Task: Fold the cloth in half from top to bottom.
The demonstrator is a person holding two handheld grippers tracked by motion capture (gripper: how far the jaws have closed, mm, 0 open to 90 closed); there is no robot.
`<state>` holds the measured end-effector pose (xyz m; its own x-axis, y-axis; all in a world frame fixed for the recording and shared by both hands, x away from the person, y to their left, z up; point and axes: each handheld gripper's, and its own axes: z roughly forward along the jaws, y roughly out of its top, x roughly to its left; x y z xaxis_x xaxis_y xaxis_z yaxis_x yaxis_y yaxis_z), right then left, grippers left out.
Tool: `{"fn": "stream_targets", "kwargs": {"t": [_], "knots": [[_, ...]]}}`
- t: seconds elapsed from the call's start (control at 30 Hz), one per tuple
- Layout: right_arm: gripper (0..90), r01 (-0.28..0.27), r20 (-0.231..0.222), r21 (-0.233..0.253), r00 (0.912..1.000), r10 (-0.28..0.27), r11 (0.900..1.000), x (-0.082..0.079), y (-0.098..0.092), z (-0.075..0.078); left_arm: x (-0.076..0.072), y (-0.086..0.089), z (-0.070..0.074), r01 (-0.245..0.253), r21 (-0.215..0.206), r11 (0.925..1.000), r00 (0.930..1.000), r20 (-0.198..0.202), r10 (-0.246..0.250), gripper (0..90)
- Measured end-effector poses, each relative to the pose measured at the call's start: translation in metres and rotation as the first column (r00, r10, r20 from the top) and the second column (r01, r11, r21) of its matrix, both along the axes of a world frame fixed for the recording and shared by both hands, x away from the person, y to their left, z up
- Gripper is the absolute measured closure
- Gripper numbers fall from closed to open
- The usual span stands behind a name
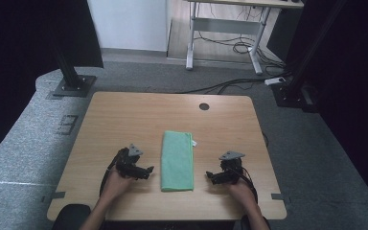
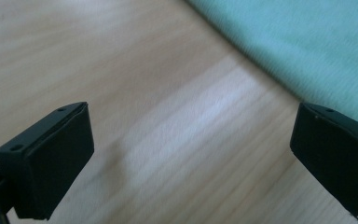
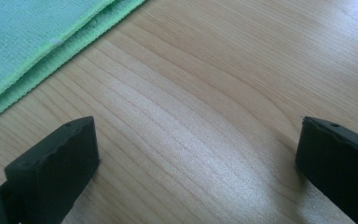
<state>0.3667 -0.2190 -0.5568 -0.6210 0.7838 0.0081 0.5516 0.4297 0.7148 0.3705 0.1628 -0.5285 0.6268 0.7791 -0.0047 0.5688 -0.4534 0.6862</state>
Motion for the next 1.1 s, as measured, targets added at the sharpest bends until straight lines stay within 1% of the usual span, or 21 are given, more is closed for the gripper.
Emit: {"fn": "stream_targets", "kwargs": {"t": [0.07,0.17,0.3,0.37,0.5,0.67,0.7,0.8,0.87,0.97,1.03,1.1], "knots": [[0.0,0.001,0.0,0.0,1.0,-0.001,1.0,0.0,0.0,0.0,0.004,-0.006,0.003,0.007,-0.008,0.9999,1.0,0.004,-0.007,0.0],[0.0,0.003,-0.001,0.0,1.0,-0.003,1.0,0.0,0.0,0.0,0.012,-0.016,0.005,0.015,-0.008,0.9999,0.9998,0.011,-0.015,0.0],[0.0,0.002,0.0,-0.001,1.0,-0.002,1.0,0.0,0.0,0.0,0.021,-0.028,0.005,0.015,-0.017,0.9997,0.9997,0.022,-0.015,0.0],[0.0,0.003,-0.001,0.0,1.0,-0.003,1.0,0.0,0.0,0.0,0.025,-0.032,0.003,0.007,-0.007,0.9999,0.9995,0.032,-0.007,0.0],[0.0,0.002,0.0,0.0,1.0,-0.002,1.0,0.0,0.0,0.0,0.033,-0.036,-0.003,0.002,0.013,0.9999,0.9995,0.031,-0.002,0.0],[0.0,0.003,-0.001,0.0,1.0,-0.003,1.0,0.0,0.0,0.0,0.035,-0.04,-0.015,-0.001,0.055,0.9985,0.9998,0.019,0.0,0.0],[0.0,0.003,-0.001,0.001,1.0,-0.003,1.0,0.0,0.0,0.0,0.035,-0.04,-0.017,0.0,0.056,0.9984,0.9999,0.017,-0.001,0.0],[0.0,0.003,-0.001,0.0,1.0,-0.003,1.0,0.0,0.0,0.0,0.036,-0.037,-0.02,-0.01,0.025,0.9996,0.9999,-0.002,0.01,0.0],[0.0,0.003,-0.001,0.001,1.0,-0.003,1.0,0.0,0.0,0.0,0.037,-0.035,-0.021,-0.014,0.007,0.9999,0.9994,-0.03,0.015,0.0],[0.0,-0.001,-0.001,0.0,1.0,0.001,1.0,0.001,0.001,0.0,0.038,-0.035,-0.021,-0.015,0.006,0.9999,0.9993,-0.033,0.016,0.0],[0.0,-0.001,-0.009,-0.006,1.0,0.001,1.0,0.002,0.002,0.001,0.038,-0.035,-0.021,-0.016,0.006,0.9999,0.9993,-0.033,0.016,0.0],[3.3,-0.002,-0.016,-0.009,0.9999,0.002,1.0,0.003,0.002,0.003,0.038,-0.035,-0.021,-0.016,0.006,0.9998,0.9993,-0.032,0.017,0.0]]}}
